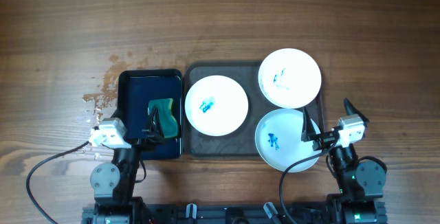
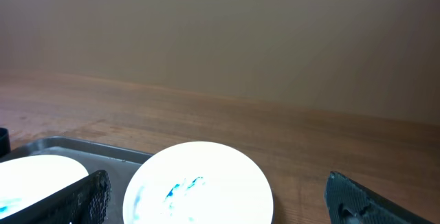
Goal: Clean dirty plates on tray and stack at the side
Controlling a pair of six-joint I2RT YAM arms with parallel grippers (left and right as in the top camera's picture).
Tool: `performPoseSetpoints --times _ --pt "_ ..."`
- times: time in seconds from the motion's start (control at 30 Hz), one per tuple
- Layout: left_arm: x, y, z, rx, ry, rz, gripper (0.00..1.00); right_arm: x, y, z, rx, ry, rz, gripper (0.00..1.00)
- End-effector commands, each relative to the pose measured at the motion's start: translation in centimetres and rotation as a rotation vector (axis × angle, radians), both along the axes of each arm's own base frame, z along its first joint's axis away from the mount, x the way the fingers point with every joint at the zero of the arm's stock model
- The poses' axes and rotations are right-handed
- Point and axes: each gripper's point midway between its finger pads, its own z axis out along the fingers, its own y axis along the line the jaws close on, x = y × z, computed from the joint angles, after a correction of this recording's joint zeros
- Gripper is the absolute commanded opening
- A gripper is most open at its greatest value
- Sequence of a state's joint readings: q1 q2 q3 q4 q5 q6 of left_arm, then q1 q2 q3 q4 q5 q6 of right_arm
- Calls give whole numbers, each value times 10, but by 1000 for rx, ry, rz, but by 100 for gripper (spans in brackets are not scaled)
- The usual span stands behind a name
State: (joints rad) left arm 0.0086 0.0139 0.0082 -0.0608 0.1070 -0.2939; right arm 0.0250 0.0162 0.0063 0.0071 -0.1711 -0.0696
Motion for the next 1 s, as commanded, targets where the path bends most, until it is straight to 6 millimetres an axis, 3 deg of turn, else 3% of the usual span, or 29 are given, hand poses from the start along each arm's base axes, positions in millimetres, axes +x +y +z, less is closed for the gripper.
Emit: performPoseSetpoints --times 0.0,0.97 --pt "0 -1 -3 -7 10 -8 100 1 -4 1 -7 -5 -19 100" --pt "0 2 -3 -2 10 10 100 1 -4 1 -7 -5 -19 100"
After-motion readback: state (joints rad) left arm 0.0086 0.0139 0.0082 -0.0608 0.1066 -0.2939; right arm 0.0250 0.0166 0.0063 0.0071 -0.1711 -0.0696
